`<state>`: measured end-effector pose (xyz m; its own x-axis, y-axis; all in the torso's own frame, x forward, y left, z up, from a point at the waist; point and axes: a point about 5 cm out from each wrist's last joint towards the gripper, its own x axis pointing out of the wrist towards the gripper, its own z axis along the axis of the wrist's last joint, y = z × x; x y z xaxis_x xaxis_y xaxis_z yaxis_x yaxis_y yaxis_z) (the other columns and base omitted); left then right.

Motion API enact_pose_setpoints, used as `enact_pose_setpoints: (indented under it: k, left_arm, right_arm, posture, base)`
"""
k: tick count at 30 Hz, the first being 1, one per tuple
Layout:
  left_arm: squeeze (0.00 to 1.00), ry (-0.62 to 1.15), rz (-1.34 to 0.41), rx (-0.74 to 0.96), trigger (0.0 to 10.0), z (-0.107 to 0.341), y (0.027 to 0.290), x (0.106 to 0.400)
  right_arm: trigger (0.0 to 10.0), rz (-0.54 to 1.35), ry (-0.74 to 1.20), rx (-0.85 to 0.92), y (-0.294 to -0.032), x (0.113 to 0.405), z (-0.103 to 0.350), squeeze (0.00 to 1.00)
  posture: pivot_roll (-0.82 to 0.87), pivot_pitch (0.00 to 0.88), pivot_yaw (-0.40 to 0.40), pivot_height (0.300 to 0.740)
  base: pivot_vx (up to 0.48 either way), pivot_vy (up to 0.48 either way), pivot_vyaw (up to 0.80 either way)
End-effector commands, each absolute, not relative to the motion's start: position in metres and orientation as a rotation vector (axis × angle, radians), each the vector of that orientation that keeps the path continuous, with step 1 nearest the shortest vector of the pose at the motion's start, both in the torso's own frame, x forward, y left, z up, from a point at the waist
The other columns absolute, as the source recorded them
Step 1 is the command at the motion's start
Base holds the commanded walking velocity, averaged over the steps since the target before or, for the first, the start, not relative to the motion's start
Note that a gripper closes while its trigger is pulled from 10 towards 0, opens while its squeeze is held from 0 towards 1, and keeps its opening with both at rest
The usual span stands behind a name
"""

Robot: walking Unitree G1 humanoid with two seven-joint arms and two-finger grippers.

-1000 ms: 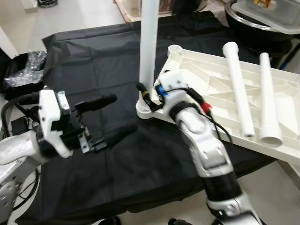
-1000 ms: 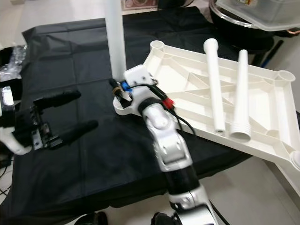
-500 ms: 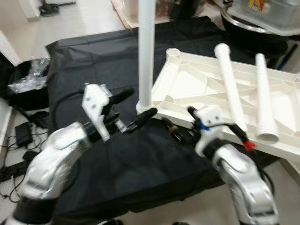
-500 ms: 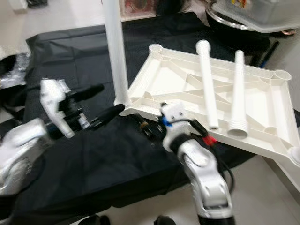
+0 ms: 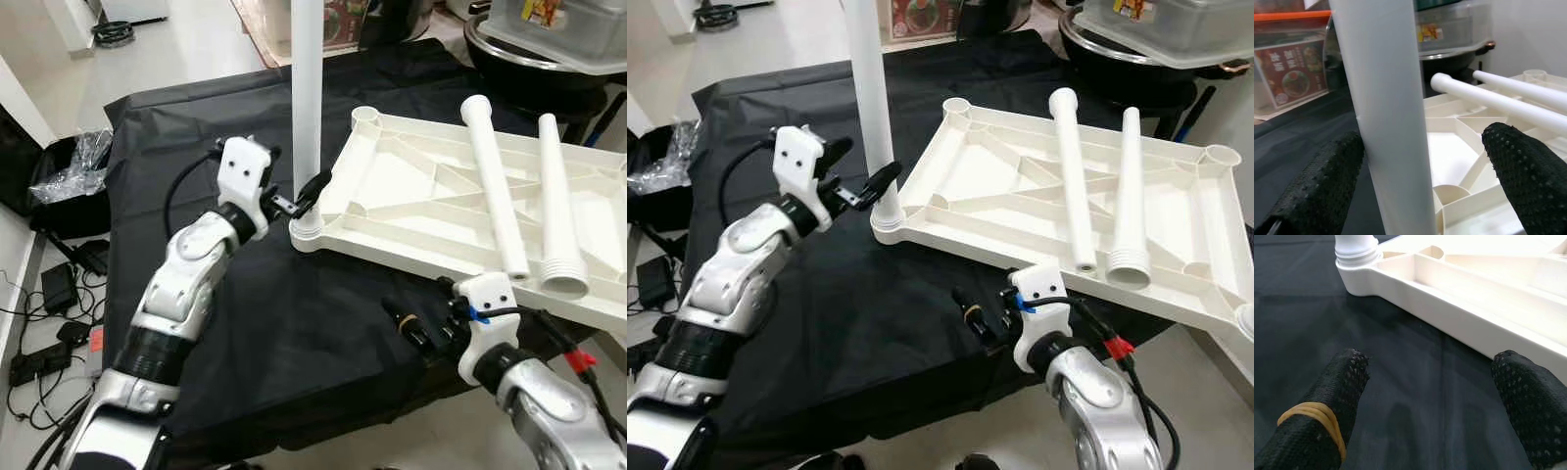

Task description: Building children table

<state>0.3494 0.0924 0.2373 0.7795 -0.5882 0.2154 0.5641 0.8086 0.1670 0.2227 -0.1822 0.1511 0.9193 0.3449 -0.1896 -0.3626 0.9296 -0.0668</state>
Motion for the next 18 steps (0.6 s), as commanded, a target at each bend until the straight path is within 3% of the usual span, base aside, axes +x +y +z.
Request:
enact_pose_setpoints:
  k: [1,9,13,18]
  left_arm:
    - [0.00,-0.251,-0.618,0.125,10.0,0.233,0.093,0.352]
    - [0.00,-0.257,-0.511,0.136,10.0,0.237,0.100,0.366]
    - [0.00,-0.265,-0.489,0.124,10.0,0.239,0.101,0.371]
    - [0.00,-0.269,-0.501,0.119,10.0,0.236,0.098,0.373]
  right_arm:
    - [10.0,0.368,0.198,-0.102,-0.182,0.220,0.148,0.00]
    - [10.0,0.303,0.298,-0.144,-0.195,0.215,0.136,0.00]
    - [10.0,0.133,0.409,-0.040,-0.215,0.214,0.120,0.00]
    - [10.0,0.060,0.304,0.085,-0.222,0.223,0.131,0.00]
  posture:
    - [-0.09,0.144,0.049,0.740]
    - [-0.09,0.145,0.049,0.740]
    - [-0.09,0.149,0.054,0.740]
    - [-0.09,0.151,0.060,0.740]
  base:
    - [0.000,0.000,0.00]
    - [0.000,0.000,0.00]
    - [0.000,0.000,0.00]
    - [0.000,0.000,0.00]
